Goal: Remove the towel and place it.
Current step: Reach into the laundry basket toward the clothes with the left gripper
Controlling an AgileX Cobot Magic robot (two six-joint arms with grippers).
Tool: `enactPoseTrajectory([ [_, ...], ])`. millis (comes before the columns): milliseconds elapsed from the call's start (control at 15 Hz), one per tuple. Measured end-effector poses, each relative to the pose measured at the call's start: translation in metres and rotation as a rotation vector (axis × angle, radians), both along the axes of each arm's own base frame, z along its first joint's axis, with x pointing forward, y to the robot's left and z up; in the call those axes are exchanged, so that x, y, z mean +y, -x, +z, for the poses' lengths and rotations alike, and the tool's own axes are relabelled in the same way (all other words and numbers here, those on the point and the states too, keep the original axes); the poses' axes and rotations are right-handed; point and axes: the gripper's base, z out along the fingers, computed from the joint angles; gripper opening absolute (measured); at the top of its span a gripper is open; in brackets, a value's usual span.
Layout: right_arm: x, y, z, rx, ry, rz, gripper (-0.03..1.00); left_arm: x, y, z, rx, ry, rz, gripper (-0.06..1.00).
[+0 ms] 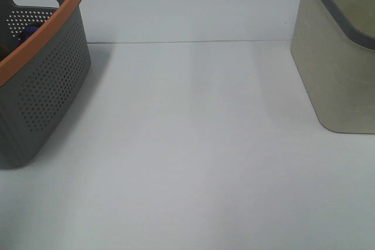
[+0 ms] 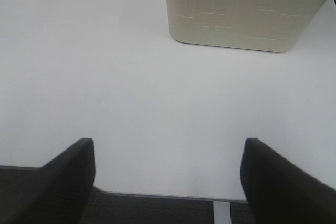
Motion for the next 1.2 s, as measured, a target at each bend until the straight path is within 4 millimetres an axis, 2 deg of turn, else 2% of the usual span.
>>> enactPoseTrajectory([
  [133, 0.0, 0.0, 0.0, 0.0, 0.0, 0.0, 0.76, 0.001, -0.048, 0.022, 0.017, -0.084, -0.082, 0.99],
  [267, 0.0, 0.0, 0.0, 0.0, 0.0, 0.0, 0.76, 0.002, -0.111, 0.029, 0.063, -0.174, -0.182, 0.99],
  [400, 0.0, 0.0, 0.0, 0.0, 0.0, 0.0, 0.76, 0.004, -0.169, 0.019, 0.11, -0.261, -0.292, 0.99],
  [533, 0.0, 0.0, 0.0, 0.0, 0.0, 0.0, 0.76, 0.005, -0.223, -0.006, 0.174, -0.324, -0.393, 0.99],
  [600, 0.0, 0.0, 0.0, 0.0, 0.0, 0.0, 0.76, 0.008, -0.244, -0.021, 0.205, -0.338, -0.426, 0.99],
  [667, 0.0, 0.0, 0.0, 0.0, 0.0, 0.0, 0.76, 0.009, -0.252, -0.029, 0.222, -0.345, -0.444, 0.99],
  [733, 0.0, 0.0, 0.0, 0.0, 0.0, 0.0, 0.76, 0.015, -0.269, -0.048, 0.268, -0.355, -0.473, 0.99],
  [867, 0.0, 0.0, 0.0, 0.0, 0.0, 0.0, 0.76, 0.029, -0.289, -0.083, 0.353, -0.378, -0.518, 0.99],
  [1067, 0.0, 0.0, 0.0, 0.0, 0.0, 0.0, 0.76, 0.051, -0.306, -0.119, 0.452, -0.451, -0.555, 0.98],
  [1200, 0.0, 0.0, 0.0, 0.0, 0.0, 0.0, 0.76, 0.054, -0.325, -0.149, 0.44, -0.478, -0.579, 0.97],
])
